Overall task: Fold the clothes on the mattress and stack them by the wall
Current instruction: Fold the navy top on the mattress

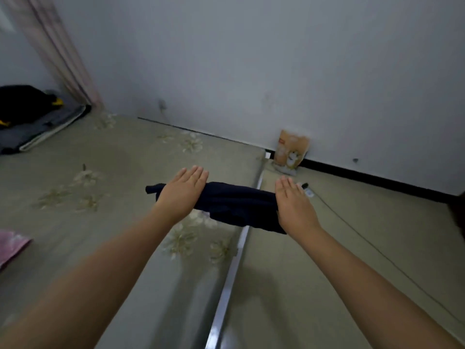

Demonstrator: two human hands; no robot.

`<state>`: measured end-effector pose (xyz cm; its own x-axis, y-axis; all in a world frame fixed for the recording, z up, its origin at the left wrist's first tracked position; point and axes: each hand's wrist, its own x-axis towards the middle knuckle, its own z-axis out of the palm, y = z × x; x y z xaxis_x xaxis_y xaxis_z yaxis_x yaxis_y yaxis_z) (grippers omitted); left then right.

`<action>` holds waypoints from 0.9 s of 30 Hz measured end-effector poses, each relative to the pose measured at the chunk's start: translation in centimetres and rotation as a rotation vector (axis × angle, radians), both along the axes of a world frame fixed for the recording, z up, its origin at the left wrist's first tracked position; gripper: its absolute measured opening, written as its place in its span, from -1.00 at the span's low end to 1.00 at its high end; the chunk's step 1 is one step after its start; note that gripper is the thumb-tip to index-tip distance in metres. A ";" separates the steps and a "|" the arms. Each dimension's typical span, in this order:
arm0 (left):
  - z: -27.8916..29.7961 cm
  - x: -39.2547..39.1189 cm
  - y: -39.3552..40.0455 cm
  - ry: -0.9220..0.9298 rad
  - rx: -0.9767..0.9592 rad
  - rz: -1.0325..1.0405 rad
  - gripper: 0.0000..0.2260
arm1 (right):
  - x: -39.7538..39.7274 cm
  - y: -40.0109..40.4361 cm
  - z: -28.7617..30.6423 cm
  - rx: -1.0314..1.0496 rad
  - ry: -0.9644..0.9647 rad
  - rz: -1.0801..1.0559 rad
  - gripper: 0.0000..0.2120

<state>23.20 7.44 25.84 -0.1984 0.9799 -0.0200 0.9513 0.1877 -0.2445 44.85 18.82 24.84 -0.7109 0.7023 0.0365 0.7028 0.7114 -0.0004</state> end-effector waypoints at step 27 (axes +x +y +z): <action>19.1 1.2 60.9 0.101 0.294 -0.220 -0.51 | 3.6 54.4 20.0 0.286 0.064 -0.219 -0.45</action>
